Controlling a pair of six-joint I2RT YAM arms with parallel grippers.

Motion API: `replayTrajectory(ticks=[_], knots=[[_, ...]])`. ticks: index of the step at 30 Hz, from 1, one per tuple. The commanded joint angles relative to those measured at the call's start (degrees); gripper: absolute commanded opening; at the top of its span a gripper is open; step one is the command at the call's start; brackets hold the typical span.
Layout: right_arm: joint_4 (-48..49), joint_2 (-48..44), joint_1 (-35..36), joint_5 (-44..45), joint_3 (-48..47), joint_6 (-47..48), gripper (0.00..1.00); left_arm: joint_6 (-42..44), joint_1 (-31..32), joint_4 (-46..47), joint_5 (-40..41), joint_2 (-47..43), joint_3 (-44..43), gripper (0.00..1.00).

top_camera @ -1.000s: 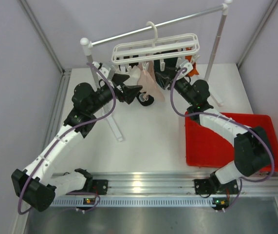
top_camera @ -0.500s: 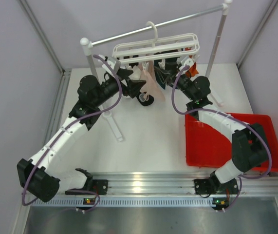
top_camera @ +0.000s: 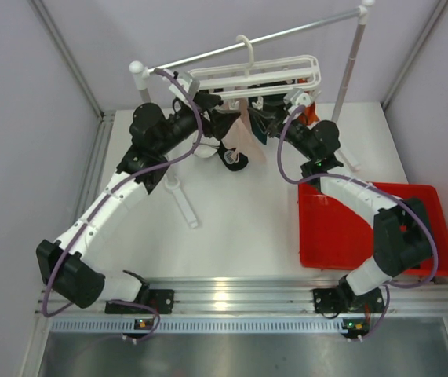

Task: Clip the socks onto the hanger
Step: Open the clamp at the hanger.

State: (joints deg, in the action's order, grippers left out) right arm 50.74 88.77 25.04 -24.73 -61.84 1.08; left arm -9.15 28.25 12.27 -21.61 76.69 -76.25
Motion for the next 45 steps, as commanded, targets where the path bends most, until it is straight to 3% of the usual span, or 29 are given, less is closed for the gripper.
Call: replayTrajectory(ticks=[1,9,17,25,31,41,45], knots=[[0.0,-2.3,-0.7,-3.9,-2.3,-0.7,0.09,-0.9,0.3,1.1,-1.9,1.9,-3.9,0.78],[-7.5,0.1,-3.2,-14.6,-9.6,-12.1,0.06,0.7,0.6,1.9,-6.6,7.8,-10.5,0.63],[-7.7,2.4,-5.1,-22.4,-13.0,-18.4,0.06,-0.1,0.6,3.9,-9.0,10.9,-12.5,0.59],[-9.2,2.6,-5.2,-24.7,-13.2,-20.7,0.06,-0.1,0.7,5.5,-11.9,12.7,-12.7,0.55],[-12.2,1.1,-5.0,-18.7,-12.0,-20.2,0.03,-0.4,1.5,3.6,-8.9,13.7,-13.6,0.48],[-20.2,-4.0,0.4,2.1,-8.5,-5.1,0.0,-3.9,6.7,-5.0,7.7,13.8,-16.7,0.42],[-20.1,-4.7,1.6,5.4,-7.9,-2.0,0.0,-5.4,9.1,-10.4,16.3,14.7,-19.7,0.42]])
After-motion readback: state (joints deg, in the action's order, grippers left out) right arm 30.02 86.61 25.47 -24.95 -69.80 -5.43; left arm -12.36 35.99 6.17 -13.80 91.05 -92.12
